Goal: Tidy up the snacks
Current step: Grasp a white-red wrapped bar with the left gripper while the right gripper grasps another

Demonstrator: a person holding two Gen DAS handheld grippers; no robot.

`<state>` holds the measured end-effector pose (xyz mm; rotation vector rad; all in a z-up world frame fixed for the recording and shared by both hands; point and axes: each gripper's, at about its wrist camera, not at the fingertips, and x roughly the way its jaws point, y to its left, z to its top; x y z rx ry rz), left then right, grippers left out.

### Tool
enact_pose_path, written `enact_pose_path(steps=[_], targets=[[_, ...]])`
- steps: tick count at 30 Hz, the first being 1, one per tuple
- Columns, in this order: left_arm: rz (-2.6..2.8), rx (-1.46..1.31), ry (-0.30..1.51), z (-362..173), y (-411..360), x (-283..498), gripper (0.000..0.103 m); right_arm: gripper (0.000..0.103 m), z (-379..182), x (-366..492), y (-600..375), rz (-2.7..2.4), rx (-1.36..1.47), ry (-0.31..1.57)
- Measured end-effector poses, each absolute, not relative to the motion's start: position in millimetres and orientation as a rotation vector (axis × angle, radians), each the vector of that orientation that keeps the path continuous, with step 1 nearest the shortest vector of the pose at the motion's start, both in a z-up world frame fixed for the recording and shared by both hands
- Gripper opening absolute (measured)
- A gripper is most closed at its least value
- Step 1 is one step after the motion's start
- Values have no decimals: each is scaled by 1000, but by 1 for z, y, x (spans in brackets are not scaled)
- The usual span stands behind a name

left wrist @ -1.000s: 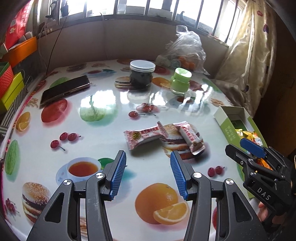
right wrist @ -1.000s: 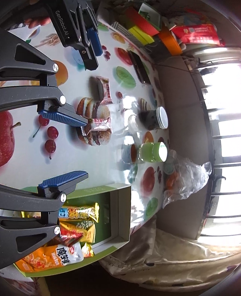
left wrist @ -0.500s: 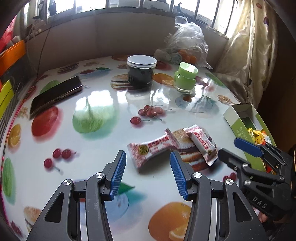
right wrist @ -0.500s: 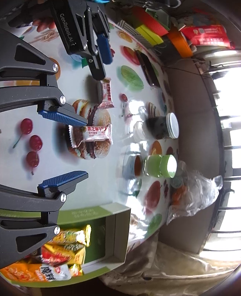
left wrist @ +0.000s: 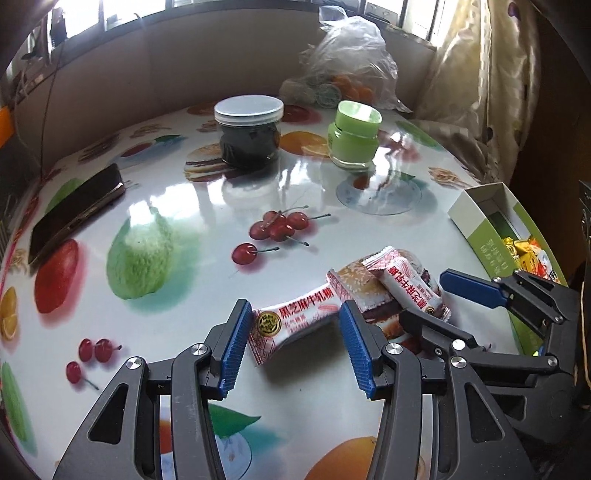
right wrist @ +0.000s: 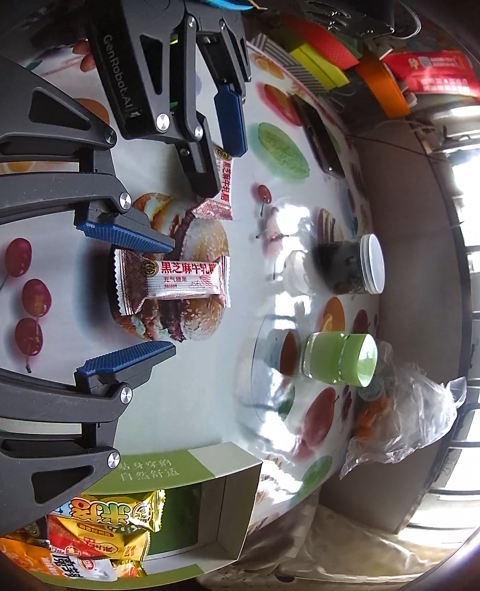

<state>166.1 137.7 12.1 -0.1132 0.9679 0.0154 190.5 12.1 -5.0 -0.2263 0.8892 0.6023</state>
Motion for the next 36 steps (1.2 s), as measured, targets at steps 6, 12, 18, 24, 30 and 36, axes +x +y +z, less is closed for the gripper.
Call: enact_pose_path(steps=[6, 12, 18, 24, 30, 36], targets=[[-25, -105, 986, 9, 132, 166, 51, 31, -5, 192, 7, 606, -205, 890], [-39, -98, 978, 13, 128, 161, 51, 29, -5, 189, 1, 604, -185, 894], [-4, -88, 967, 18, 134, 171, 51, 28, -5, 187, -2, 594, -184, 898], [-45, -69, 1018, 6, 123, 178, 51, 34, -5, 189, 0, 590, -196, 896], [-22, -26, 1014, 3, 118, 180, 51, 36, -6, 193, 7, 574, -255, 880], [-16, -50, 1008, 3, 122, 182, 51, 35, -6, 196, 6, 582, -255, 873]])
